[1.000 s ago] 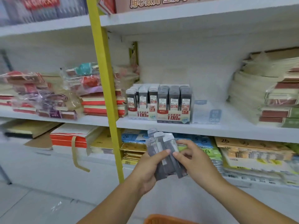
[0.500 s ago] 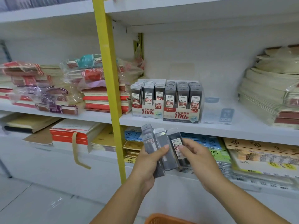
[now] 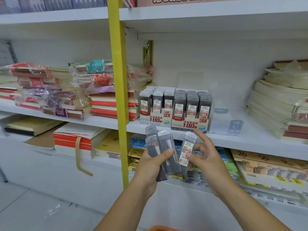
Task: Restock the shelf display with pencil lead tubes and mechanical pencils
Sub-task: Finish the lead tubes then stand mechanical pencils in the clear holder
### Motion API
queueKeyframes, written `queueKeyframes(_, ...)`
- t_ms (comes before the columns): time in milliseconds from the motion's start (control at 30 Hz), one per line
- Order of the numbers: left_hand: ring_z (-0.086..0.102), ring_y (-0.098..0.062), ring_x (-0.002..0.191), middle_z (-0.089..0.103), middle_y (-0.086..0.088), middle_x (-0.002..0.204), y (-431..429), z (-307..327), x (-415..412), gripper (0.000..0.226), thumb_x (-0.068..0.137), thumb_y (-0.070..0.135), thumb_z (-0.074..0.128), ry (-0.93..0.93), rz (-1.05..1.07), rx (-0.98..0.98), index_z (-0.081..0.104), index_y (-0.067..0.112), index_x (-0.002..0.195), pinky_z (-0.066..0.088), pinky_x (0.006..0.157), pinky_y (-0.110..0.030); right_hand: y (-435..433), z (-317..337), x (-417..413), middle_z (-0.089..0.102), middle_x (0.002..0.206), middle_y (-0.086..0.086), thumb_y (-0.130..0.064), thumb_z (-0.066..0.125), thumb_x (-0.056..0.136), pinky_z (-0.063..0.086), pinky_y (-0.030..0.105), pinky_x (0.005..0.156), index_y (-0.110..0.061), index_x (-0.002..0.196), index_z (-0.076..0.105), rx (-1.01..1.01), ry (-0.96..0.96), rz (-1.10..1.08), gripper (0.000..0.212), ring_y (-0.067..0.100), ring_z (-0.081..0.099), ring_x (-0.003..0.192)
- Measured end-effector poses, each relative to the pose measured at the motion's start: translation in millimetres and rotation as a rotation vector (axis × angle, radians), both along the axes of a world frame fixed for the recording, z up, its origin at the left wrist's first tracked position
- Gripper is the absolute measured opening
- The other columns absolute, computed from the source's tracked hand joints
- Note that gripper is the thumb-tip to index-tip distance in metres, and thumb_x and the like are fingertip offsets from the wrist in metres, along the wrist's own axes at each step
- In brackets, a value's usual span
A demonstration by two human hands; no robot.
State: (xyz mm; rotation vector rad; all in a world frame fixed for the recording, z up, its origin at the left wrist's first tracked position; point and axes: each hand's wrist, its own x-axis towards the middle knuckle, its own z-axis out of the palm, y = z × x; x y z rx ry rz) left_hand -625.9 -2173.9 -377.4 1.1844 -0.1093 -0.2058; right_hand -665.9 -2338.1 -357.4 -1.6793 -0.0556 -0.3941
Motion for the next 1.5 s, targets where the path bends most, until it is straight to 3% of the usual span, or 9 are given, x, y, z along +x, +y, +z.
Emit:
queueKeyframes(333,0.074,-0.018,0.088,0.078,0.013,0.091,20,18,26,0.034,0.078,0.030,0.084,0.003,0.159,-0.044,0.067,0.041,0.105,0.055,0.062,-0.034,3,61,18,0.072,0.097,-0.016,-0.011,0.074,0.081,0.060,0.033,0.072,-0.051,0.104,0.048,-0.249,-0.266,-0.122,0.053,0.007,0.070,0.084)
queueKeyframes(467,0.073,-0.020,0.092,0.078,0.011,0.094,28,23,35,0.037,0.078,0.032,0.084,-0.008,0.209,-0.054,0.065,0.041,0.109,0.051,0.052,-0.028,9,112,32,0.070,0.100,-0.007,-0.012,0.072,0.083,0.059,0.026,0.064,-0.053,0.096,0.047,-0.359,-0.449,-0.116,0.049,0.008,0.071,0.083)
queueKeyframes(633,0.071,-0.020,0.098,0.077,0.012,0.099,34,27,45,0.036,0.077,0.030,0.084,-0.024,0.241,-0.082,0.067,0.044,0.106,0.056,0.068,-0.037,18,154,56,0.066,0.096,-0.010,-0.015,0.071,0.086,0.055,0.017,0.061,-0.050,0.096,0.045,-0.572,-0.558,-0.190,0.044,0.003,0.068,0.076)
queueKeyframes(833,0.070,-0.020,0.101,0.076,0.011,0.104,33,23,50,0.039,0.078,0.031,0.083,-0.049,0.214,-0.083,0.064,0.043,0.110,0.057,0.070,-0.038,-3,159,63,0.065,0.086,-0.021,-0.020,0.073,0.083,0.051,0.030,0.068,-0.047,0.100,0.043,-0.812,-0.519,-0.318,0.044,0.000,0.061,0.075)
queueKeyframes(967,0.070,-0.017,0.098,0.076,0.017,0.095,29,23,50,0.036,0.078,0.032,0.084,-0.044,0.191,-0.078,0.065,0.045,0.106,0.057,0.068,-0.036,-13,148,70,0.056,0.102,-0.012,-0.029,0.073,0.081,0.039,0.017,0.074,-0.049,0.101,0.045,-0.887,-0.428,-0.324,0.040,-0.004,0.052,0.090)
queueKeyframes(1133,0.067,-0.013,0.097,0.073,0.020,0.095,24,25,46,0.035,0.077,0.033,0.084,-0.041,0.182,-0.066,0.063,0.051,0.099,0.058,0.073,-0.039,-16,133,78,0.048,0.102,-0.011,-0.030,0.074,0.080,0.032,0.031,0.091,-0.030,0.110,0.066,-1.153,-0.396,-0.386,0.031,0.007,0.029,0.104)
queueKeyframes(1267,0.067,-0.017,0.101,0.072,0.012,0.106,23,28,43,0.039,0.076,0.034,0.084,-0.042,0.178,-0.038,0.063,0.047,0.106,0.058,0.073,-0.040,-18,127,75,0.050,0.109,-0.008,-0.021,0.066,0.089,0.029,0.031,0.097,-0.027,0.119,0.068,-1.143,-0.407,-0.412,0.030,0.015,0.031,0.111)
queueKeyframes(1400,0.068,-0.014,0.094,0.074,0.017,0.094,23,29,38,0.035,0.075,0.037,0.085,-0.047,0.131,0.000,0.064,0.049,0.101,0.056,0.061,-0.030,-7,105,54,0.059,0.105,-0.009,-0.012,0.057,0.094,0.031,0.007,0.085,-0.022,0.120,0.065,-0.956,-0.541,-0.397,0.029,0.002,0.043,0.096)
queueKeyframes(1500,0.072,-0.004,0.078,0.074,0.023,0.086,21,31,33,0.033,0.066,0.043,0.085,-0.090,0.070,0.019,0.066,0.058,0.090,0.055,0.057,-0.023,12,77,36,0.060,0.095,-0.025,-0.028,0.059,0.090,0.043,0.006,0.077,-0.041,0.112,0.061,-0.722,-0.306,-0.095,0.025,-0.006,0.056,0.091)
